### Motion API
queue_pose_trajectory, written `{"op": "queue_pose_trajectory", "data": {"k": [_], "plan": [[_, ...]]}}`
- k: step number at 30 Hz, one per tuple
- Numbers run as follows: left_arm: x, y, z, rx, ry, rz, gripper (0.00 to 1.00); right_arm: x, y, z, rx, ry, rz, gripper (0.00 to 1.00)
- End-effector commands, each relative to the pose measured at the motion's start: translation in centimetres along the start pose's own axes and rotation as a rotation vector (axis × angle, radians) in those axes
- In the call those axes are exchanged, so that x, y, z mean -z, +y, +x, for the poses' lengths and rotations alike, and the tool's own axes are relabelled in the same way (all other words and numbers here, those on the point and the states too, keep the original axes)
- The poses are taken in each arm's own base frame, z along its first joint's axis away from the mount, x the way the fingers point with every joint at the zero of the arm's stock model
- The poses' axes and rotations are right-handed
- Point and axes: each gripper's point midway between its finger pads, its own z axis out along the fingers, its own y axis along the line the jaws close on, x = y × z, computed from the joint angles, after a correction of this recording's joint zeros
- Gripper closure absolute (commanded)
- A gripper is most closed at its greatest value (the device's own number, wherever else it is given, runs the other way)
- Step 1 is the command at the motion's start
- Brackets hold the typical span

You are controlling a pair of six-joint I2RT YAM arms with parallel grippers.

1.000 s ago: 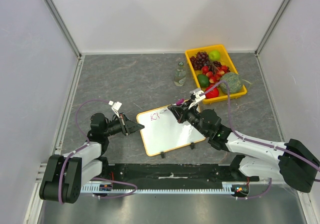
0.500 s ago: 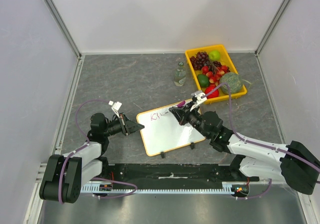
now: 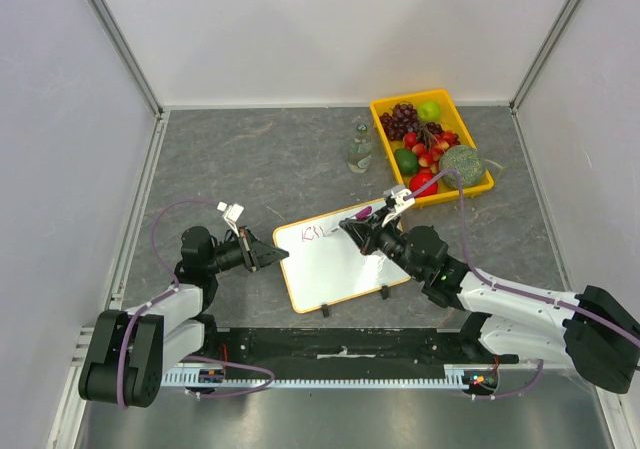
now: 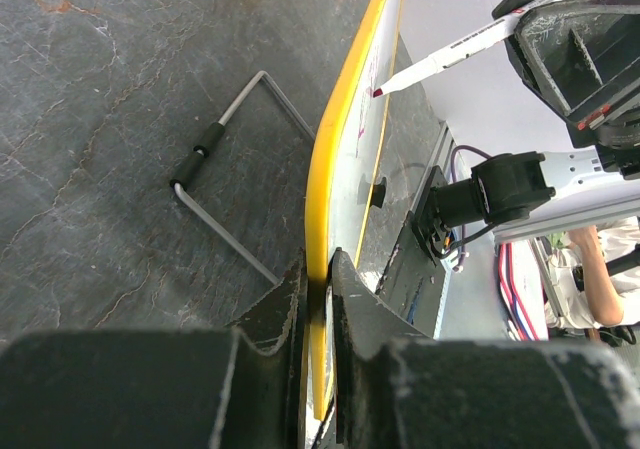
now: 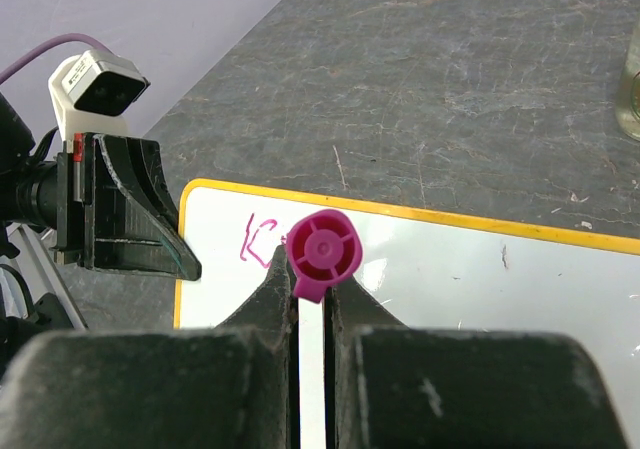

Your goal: Write a sentence on the whiteboard

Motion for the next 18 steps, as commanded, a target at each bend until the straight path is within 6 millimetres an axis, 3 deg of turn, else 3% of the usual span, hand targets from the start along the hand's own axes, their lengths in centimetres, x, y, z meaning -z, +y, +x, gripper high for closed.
{"op": "queue_pose_trajectory", "data": {"k": [1,18], "plan": [[-0.2,-0.1,-0.7,-0.052,-0.012,0.006,0.98,-0.2,-0.3,-0.8,-0.004,-0.026,0.025,1.0],[-0.2,-0.1,-0.8,-0.053,-0.013,0.007,0.98,-1.5,-0.3,-3.2,0.0,-0.087,0.058,1.0]]}}
